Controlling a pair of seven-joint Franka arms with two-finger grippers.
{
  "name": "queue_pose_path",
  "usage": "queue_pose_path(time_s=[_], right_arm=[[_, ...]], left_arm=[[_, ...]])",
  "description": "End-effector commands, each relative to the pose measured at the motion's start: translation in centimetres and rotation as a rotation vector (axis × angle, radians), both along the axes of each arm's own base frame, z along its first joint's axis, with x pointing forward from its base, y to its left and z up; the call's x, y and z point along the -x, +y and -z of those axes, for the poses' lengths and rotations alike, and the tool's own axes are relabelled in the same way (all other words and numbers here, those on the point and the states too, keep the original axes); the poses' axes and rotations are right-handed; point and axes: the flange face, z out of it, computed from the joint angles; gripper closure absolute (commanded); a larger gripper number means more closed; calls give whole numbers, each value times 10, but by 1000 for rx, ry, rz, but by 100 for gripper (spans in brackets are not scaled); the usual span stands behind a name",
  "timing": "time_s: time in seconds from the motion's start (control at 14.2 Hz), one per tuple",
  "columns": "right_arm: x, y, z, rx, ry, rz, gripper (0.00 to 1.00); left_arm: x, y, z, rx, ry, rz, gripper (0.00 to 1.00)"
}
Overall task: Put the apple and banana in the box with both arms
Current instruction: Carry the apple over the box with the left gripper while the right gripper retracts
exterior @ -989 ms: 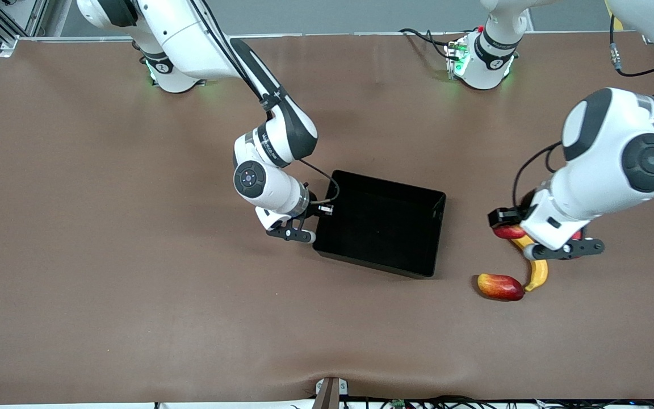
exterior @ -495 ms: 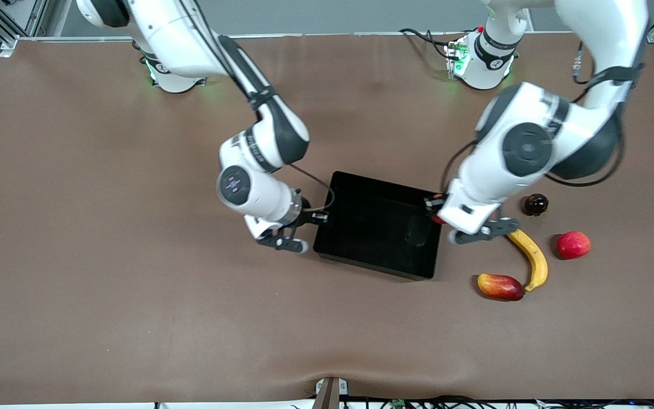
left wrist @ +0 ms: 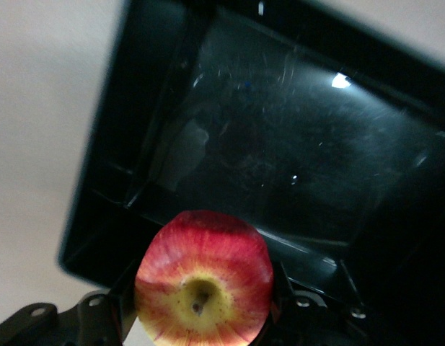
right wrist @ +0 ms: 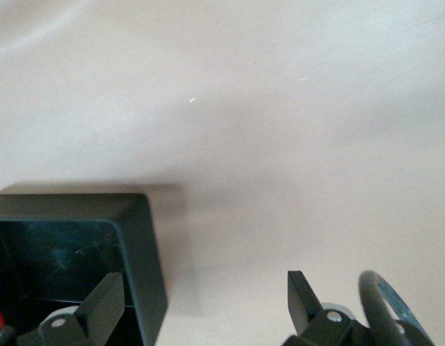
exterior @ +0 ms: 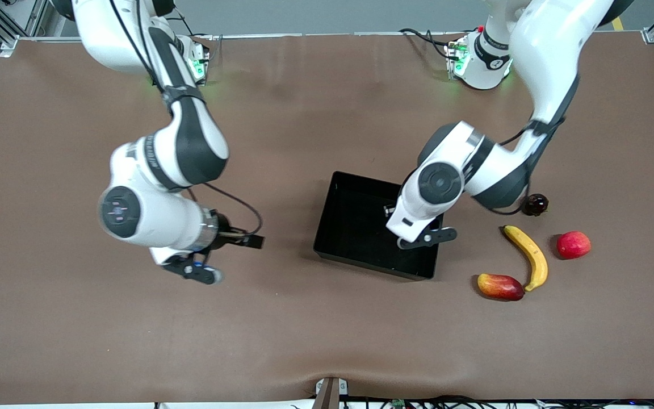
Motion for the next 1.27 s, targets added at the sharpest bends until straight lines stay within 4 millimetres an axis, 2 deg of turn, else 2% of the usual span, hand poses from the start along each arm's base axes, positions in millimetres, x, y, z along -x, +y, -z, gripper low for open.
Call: queue_pose_path(time_s=[0.0, 0.07, 0.14, 0.21, 0.35, 0.42, 0.49, 0.57, 0.64, 0.71, 0.78, 0.85, 0.99, 1.06, 1.13, 1.2], right_arm=[[3, -59, -48, 27, 15, -53, 0], [7, -80, -65, 27, 15, -83, 0], [12, -110, -86, 43, 2, -82, 0], [19, -128, -91, 58, 10, -96, 0], [34, -154, -115, 67, -17, -115, 0], [40, -163, -132, 111, -39, -118, 0], [48, -171, -153, 155, -69, -121, 0], [57, -180, -176, 174, -98, -122, 0], [69, -191, -201, 165, -130, -114, 0], [80, -204, -221, 151, -147, -105, 0], [90, -213, -237, 152, -161, -101, 0], [101, -220, -253, 178, -175, -102, 0], [116, -231, -261, 220, -140, -110, 0], [119, -244, -252, 212, -106, -108, 0], [120, -257, -234, 203, -64, -106, 0], [127, -268, -236, 184, -68, -104, 0]], left_arm=[[0, 0, 36, -15, 39, -6, 100], [2, 0, 48, -16, 55, -7, 100], [3, 1, 55, -19, 67, -5, 100], [3, 0, 67, -13, 77, -9, 100], [4, -2, 80, -2, 83, -10, 100], [5, -1, 82, -5, 85, -10, 100], [7, 0, 85, -9, 92, -9, 96], [6, 1, 85, -10, 92, -10, 79], [6, 1, 84, -8, 90, -11, 33], [3, 1, 78, -6, 79, -12, 0], [0, 2, 73, -2, 69, -15, 0], [-5, 4, 55, -4, 46, -18, 0], [-18, 20, 2, -6, -38, -30, 0], [-28, 38, -25, -8, -77, -54, 0], [-37, 56, -45, -7, -111, -71, 0], [-46, 79, -62, -2, -135, -71, 0]])
